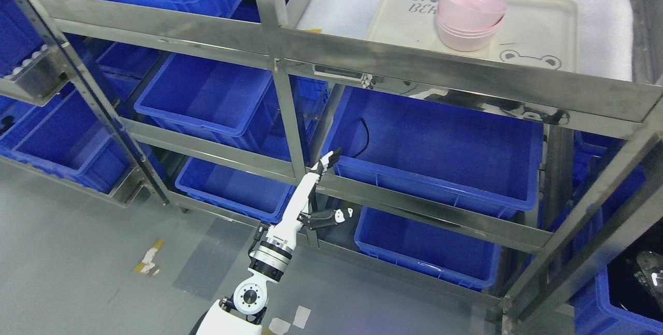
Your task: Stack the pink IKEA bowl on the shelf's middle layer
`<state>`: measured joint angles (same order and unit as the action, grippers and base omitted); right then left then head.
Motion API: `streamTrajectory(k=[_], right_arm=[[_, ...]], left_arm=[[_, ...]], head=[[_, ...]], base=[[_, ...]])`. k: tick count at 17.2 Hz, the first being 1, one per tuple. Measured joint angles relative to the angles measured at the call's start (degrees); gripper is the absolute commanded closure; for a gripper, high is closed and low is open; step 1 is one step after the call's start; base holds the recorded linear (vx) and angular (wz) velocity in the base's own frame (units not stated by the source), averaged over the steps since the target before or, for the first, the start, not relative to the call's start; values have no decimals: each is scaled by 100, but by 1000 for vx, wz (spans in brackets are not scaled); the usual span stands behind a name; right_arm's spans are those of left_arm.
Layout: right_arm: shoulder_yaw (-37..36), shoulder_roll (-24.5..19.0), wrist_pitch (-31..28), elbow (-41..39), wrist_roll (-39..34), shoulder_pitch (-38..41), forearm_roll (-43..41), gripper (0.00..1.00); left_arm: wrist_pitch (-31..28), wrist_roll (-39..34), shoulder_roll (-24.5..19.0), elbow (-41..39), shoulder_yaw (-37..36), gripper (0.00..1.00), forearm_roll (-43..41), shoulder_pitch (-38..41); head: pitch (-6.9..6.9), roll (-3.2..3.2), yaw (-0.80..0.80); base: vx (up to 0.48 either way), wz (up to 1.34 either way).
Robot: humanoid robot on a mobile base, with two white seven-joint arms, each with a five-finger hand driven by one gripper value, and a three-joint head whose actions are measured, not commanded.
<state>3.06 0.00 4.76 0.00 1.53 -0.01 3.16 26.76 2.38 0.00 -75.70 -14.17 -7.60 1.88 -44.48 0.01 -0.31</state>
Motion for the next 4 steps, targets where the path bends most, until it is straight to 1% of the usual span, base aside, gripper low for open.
streamTrajectory(k=[2, 4], right_arm=[[0, 0, 0, 0, 0, 0, 0, 0], [0, 0, 0, 0, 0, 0, 0, 0]], left_arm=[[-82, 35, 0, 28, 70, 4, 179, 7], [-112, 388, 0, 50, 97, 4, 386, -30]], head=[[0, 0, 0], [0, 0, 0]], base=[[-74, 397], [-53, 250]])
